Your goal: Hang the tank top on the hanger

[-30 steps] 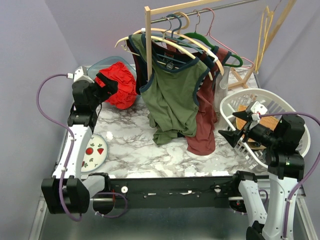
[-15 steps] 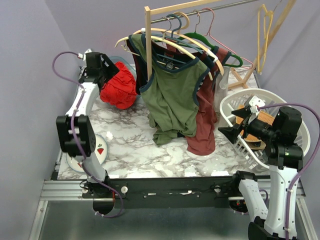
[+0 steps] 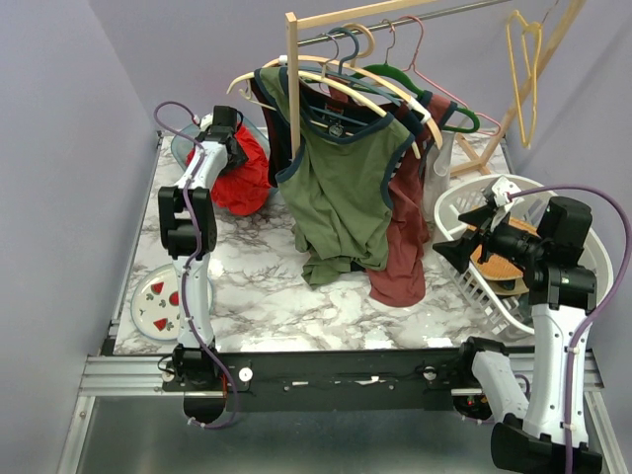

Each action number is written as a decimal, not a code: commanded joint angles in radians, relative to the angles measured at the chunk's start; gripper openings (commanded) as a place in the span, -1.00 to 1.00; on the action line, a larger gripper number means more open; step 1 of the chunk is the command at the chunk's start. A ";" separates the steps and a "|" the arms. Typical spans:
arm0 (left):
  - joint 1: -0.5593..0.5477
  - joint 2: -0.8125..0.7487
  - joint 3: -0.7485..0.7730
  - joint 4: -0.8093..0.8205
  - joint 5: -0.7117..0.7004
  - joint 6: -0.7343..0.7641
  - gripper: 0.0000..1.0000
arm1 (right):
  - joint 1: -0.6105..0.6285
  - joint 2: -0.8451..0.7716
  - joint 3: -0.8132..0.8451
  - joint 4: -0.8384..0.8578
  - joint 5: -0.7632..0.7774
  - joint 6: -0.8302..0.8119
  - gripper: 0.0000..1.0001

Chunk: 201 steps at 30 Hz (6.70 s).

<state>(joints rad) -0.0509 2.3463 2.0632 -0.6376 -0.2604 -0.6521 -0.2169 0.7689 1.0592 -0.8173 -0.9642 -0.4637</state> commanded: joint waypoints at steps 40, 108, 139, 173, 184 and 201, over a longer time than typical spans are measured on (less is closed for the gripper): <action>-0.293 -1.059 0.109 0.364 0.369 0.083 -1.00 | -0.044 -0.085 0.070 -0.089 -0.082 -0.069 0.99; -0.805 -1.561 -1.460 -0.039 0.285 -0.143 0.72 | 1.110 0.607 -0.268 0.231 0.530 -0.204 0.47; -1.279 -1.091 -1.299 -0.183 -0.077 -0.268 0.44 | 0.783 0.325 -0.174 -0.033 0.544 -0.196 -0.99; -0.790 -1.214 -1.072 0.044 0.110 0.252 -0.79 | 0.475 0.297 0.032 0.092 0.651 -0.102 -0.99; -0.725 -1.237 -1.045 0.161 0.239 0.374 0.77 | 0.363 0.231 0.235 -0.163 0.401 -0.121 0.22; -0.696 -1.525 -1.288 0.371 0.093 0.703 0.97 | -0.056 0.576 1.039 0.059 0.529 0.439 0.72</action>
<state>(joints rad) -0.7517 0.8753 0.8665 -0.3607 -0.1387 -0.0254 -0.2077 1.2186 2.0369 -0.8715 -0.5728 -0.2642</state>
